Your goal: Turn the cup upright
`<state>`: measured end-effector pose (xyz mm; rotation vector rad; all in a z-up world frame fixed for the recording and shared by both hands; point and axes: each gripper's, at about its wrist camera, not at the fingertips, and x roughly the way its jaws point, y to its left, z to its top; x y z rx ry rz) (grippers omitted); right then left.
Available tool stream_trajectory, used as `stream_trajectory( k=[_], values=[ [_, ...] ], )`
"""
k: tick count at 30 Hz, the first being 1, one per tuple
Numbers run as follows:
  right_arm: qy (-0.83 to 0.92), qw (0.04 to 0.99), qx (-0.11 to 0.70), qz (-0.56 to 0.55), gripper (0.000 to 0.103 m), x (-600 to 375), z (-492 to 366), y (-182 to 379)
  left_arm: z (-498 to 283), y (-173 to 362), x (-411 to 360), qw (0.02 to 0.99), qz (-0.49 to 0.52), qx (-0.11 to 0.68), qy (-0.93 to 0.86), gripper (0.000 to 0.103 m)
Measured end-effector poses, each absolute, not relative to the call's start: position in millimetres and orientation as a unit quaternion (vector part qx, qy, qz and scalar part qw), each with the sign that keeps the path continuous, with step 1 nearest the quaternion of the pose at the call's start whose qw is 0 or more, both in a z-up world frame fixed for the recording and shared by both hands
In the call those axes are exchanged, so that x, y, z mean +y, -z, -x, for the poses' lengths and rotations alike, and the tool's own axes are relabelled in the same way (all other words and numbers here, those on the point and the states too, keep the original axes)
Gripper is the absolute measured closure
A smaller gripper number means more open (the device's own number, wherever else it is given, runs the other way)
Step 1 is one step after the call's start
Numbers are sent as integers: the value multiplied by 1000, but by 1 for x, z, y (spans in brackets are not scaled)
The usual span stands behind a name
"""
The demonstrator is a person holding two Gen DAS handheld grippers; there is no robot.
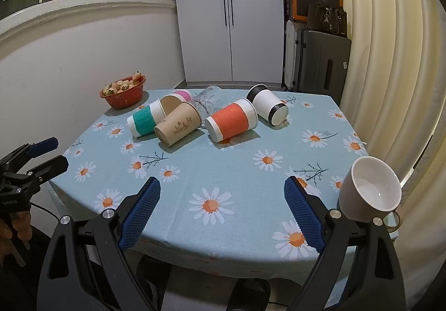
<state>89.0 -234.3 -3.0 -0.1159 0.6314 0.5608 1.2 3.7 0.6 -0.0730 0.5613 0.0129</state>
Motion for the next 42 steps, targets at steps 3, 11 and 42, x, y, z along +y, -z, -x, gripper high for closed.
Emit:
stream_trajectory(
  k=[3,11,42],
  values=[
    [-272,910,307,55,14,-237,-90,4,0,-2,1,960,36,278,-7,10],
    [-271,910,307,58,14,-237,-90,6,0,-2,1,960,36,277,-7,10],
    [-264,909,316,64,14,-234,-90,5,3,-3,2,961,38,272,-5,10]
  ],
)
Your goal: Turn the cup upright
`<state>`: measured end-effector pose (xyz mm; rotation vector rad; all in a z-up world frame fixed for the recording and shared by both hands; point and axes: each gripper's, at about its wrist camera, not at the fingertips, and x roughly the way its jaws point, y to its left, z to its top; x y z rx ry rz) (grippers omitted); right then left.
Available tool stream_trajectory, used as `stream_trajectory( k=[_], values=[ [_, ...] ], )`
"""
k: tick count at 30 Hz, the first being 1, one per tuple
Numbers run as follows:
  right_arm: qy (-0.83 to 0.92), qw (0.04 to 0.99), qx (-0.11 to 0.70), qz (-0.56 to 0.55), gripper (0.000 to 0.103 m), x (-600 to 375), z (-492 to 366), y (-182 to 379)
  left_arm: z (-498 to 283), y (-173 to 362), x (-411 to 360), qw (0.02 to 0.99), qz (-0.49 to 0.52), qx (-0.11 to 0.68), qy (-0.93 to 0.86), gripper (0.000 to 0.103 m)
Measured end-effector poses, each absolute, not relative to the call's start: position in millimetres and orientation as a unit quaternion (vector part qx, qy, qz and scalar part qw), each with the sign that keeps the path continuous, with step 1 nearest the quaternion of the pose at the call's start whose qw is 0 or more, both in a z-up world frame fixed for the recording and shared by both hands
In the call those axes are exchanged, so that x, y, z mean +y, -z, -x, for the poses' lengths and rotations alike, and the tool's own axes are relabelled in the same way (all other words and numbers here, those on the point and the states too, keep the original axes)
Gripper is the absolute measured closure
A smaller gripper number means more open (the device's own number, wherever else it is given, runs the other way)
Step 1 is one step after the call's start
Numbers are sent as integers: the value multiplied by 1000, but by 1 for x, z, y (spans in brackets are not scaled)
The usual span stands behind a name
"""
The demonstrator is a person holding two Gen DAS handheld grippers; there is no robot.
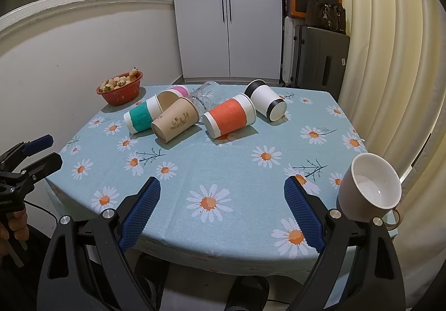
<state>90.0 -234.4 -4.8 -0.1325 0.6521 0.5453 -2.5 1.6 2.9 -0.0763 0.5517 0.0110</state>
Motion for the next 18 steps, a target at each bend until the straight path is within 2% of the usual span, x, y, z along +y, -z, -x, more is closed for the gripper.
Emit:
stream_trajectory(
  k=[18],
  values=[
    [-260,907,324,66,14,-232,-93,7,4,-2,1,961,37,273,-5,10]
  ],
)
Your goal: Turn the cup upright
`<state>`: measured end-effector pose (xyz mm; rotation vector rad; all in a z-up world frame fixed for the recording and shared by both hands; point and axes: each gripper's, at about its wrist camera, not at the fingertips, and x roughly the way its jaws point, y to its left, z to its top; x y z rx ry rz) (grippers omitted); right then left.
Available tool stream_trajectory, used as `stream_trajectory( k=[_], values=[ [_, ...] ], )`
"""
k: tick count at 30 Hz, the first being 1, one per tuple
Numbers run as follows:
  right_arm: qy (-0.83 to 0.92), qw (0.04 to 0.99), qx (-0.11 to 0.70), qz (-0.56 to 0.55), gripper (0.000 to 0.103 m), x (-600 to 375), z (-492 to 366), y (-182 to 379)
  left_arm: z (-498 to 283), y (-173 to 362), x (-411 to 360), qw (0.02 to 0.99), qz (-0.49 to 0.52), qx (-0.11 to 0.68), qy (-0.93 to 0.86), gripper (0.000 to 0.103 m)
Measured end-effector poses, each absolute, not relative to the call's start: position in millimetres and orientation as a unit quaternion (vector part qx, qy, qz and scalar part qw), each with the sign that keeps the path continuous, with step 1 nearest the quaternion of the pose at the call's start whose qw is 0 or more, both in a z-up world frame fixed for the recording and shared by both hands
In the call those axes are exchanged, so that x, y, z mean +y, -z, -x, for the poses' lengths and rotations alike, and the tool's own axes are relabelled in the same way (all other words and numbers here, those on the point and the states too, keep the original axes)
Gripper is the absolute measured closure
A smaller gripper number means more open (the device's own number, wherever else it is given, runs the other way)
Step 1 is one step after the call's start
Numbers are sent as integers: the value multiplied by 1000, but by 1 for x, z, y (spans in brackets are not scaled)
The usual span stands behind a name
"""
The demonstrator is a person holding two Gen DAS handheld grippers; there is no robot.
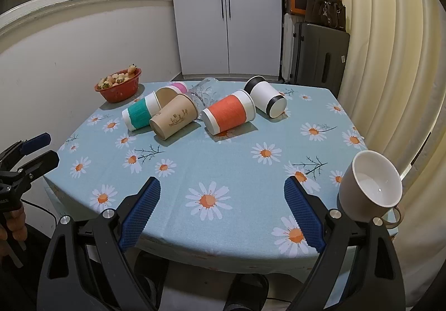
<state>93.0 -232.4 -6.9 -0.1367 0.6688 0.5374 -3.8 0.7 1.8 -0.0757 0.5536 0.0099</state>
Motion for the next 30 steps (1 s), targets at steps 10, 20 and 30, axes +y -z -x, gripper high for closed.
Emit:
stream_trajectory(
  k=[10,20,30],
  values=[
    [-264,903,335,58,14,-228,-100,10,3,-2,4,961,42,272,-5,10],
    [-300,865,400,-46,14,-214,-167,8,-6,-2,6,959,48,280,-6,10],
    [-297,795,489,-201,14,-188,-269,34,-16,-1,12,956,61,286,-7,10]
  ],
)
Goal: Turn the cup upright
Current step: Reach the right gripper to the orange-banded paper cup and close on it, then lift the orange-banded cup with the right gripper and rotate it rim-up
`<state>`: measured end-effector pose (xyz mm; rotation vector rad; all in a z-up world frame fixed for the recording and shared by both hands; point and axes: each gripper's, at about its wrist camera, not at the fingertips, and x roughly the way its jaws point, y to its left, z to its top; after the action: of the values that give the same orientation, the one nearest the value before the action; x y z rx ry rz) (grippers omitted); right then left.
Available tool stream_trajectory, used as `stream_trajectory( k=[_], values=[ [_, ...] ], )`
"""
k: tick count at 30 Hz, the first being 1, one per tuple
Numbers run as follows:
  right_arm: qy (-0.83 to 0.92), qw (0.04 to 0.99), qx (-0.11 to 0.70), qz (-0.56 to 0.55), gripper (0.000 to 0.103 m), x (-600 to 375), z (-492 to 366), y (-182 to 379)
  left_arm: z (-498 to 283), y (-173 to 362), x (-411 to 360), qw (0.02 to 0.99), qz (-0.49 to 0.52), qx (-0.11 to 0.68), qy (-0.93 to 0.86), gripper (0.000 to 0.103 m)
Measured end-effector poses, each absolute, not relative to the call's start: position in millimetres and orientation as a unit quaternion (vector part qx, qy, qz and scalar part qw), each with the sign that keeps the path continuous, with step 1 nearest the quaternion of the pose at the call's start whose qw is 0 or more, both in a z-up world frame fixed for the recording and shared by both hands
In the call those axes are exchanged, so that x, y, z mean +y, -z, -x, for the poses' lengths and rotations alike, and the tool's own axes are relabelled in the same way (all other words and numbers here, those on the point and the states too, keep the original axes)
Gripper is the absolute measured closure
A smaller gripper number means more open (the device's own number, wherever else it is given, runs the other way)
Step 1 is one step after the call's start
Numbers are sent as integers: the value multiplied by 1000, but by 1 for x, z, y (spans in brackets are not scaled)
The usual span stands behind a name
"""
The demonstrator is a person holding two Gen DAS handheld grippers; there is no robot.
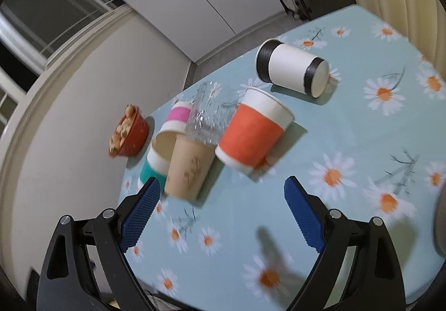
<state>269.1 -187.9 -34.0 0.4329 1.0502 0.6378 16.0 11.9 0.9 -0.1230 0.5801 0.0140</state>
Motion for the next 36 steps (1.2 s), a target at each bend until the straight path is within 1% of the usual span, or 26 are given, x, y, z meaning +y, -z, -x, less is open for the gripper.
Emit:
stream_trajectory(
  k=[5,11,16,20,22,24,31,36],
  values=[
    [-272,776,512,-248,14,-180,-302,50,-32,0,15,954,58,294,-7,10],
    [-244,754,541,-281,14,-180,-332,71,-52,5,19,946,80,314,9,10],
    [-241,742,554,-289,24,-179,-353,81,-65,9,11,941,80,326,46,10],
    [-241,739,563,-281,28,-175,-364,86,-83,10,6,935,90,333,85,10],
    [-242,737,569,-274,35,-172,-366,90,-94,10,5,931,99,336,99,10],
    [-246,733,576,-266,39,-170,-367,94,-106,12,6,927,108,343,105,10],
    [-258,730,578,-258,40,-170,-362,92,-135,17,7,920,125,356,109,10],
    [-286,716,592,-234,40,-173,-346,82,-132,20,8,914,143,359,121,10]
  ],
)
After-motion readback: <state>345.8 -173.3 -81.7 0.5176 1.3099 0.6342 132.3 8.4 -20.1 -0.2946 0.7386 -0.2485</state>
